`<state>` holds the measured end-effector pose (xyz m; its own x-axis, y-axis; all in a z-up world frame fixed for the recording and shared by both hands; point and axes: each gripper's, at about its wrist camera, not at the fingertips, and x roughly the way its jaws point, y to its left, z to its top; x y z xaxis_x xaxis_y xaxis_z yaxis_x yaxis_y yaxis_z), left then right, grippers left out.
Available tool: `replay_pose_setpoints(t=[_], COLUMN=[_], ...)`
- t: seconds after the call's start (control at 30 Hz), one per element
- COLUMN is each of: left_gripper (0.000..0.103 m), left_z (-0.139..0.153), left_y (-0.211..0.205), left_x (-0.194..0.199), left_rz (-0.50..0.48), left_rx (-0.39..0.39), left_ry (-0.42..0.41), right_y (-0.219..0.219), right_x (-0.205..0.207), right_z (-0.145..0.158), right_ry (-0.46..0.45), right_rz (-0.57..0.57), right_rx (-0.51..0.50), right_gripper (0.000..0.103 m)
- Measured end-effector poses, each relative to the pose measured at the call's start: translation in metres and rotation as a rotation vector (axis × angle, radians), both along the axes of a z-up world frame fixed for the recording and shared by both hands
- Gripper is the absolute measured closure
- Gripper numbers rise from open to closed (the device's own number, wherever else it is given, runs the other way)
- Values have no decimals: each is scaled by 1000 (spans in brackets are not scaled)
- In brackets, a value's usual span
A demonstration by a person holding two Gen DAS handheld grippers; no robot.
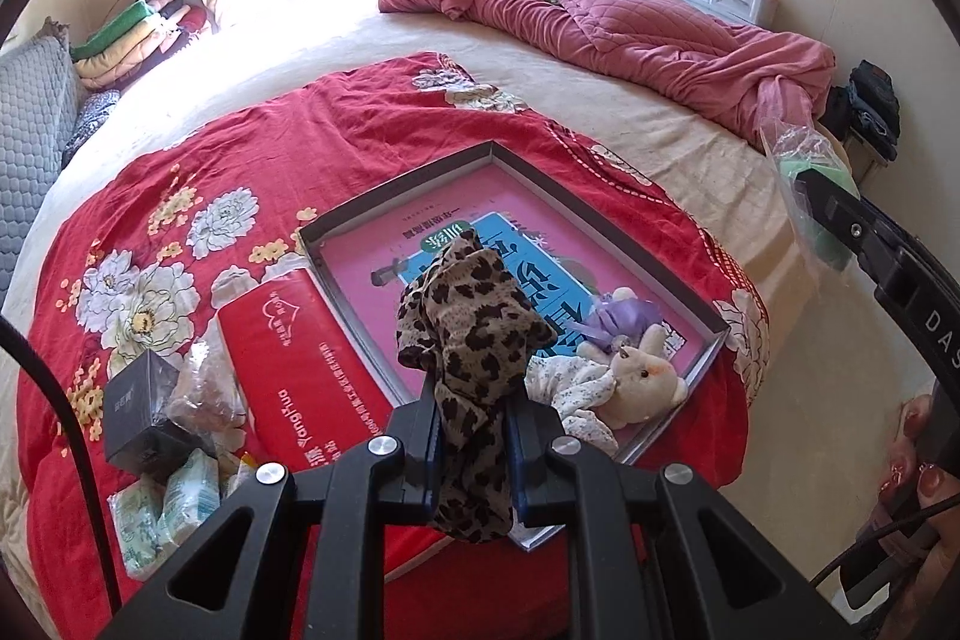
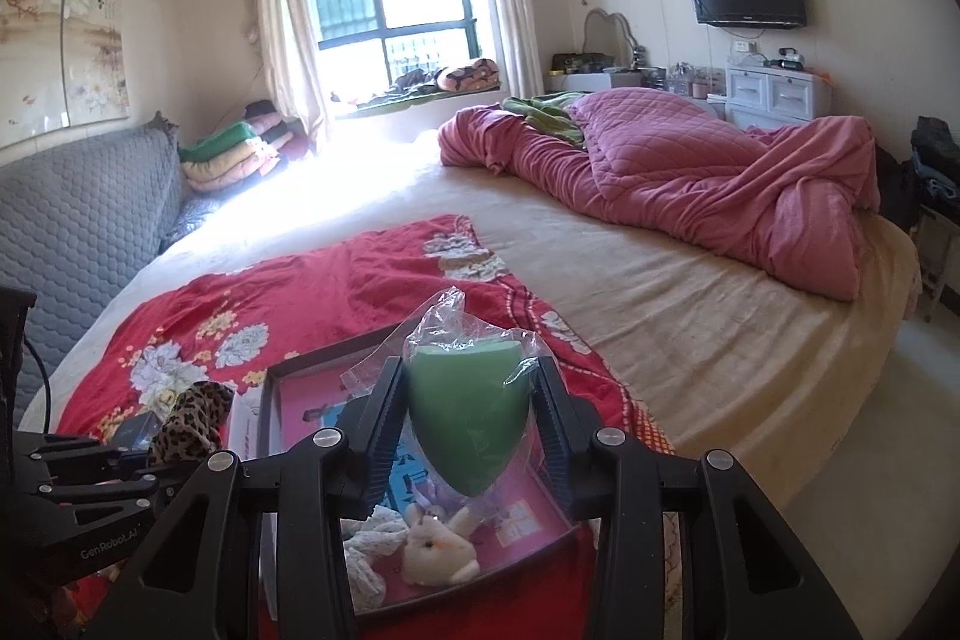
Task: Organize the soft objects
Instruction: 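Lower the leopard scrunchie and green sponge into the pink tray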
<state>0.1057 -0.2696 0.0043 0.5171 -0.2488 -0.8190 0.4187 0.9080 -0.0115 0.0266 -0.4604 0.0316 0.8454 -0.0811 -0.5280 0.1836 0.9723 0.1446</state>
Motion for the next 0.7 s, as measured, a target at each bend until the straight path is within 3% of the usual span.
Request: replay_pose_setpoints(t=[0.27,0.7], left_gripper=[86,86], left_z=[-29,-65], left_y=[-23,-40], left_x=[12,25], left_rz=[-43,-74], left_rx=[20,19], left_ry=[80,185], right_y=[-12,-11], right_x=[10,39], right_z=[-28,-72], right_ry=[71,182], right_rz=[-41,-4], right_rx=[-24,-33], right_gripper=[60,60])
